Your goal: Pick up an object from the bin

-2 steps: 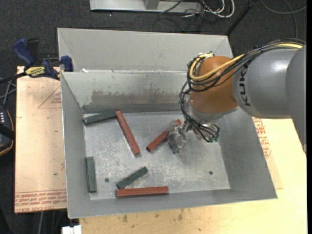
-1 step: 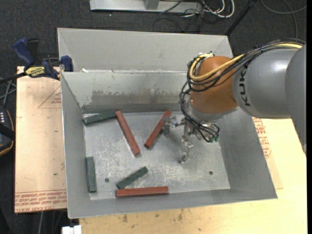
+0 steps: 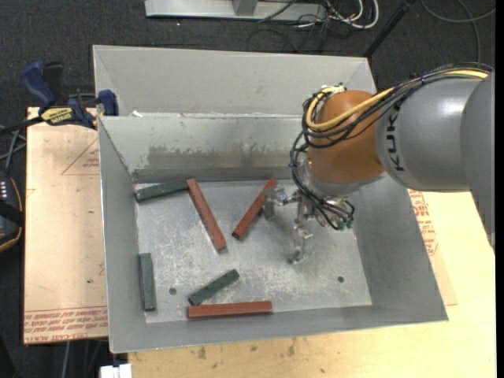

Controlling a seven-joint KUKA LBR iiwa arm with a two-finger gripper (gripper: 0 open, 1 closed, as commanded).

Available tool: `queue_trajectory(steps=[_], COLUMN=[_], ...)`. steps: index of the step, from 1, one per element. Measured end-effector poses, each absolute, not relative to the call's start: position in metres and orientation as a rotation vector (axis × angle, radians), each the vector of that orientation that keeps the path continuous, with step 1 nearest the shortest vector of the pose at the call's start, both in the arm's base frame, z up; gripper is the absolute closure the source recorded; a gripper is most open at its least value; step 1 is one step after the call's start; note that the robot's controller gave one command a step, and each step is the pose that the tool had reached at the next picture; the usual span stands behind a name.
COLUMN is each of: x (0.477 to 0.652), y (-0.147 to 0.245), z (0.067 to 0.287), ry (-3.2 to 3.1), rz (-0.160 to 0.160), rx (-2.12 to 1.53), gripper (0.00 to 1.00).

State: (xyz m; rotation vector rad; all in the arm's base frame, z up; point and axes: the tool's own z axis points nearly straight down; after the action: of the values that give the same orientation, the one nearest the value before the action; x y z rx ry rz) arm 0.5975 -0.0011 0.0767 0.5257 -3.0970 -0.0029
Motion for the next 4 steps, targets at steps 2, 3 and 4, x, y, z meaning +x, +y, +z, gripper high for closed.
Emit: queue_trajectory(steps=[2, 3, 4], x=[0.619, 0.635, 0.635], y=[0.081, 0.081, 0.081], z=[0.107, 0.071, 0.071], ry=[-3.055, -3.037, -3.037], rz=[-0.005, -0.003, -0.003], rx=[0.751, 0.821, 0.821], gripper=[0.00, 1.00, 1.00])
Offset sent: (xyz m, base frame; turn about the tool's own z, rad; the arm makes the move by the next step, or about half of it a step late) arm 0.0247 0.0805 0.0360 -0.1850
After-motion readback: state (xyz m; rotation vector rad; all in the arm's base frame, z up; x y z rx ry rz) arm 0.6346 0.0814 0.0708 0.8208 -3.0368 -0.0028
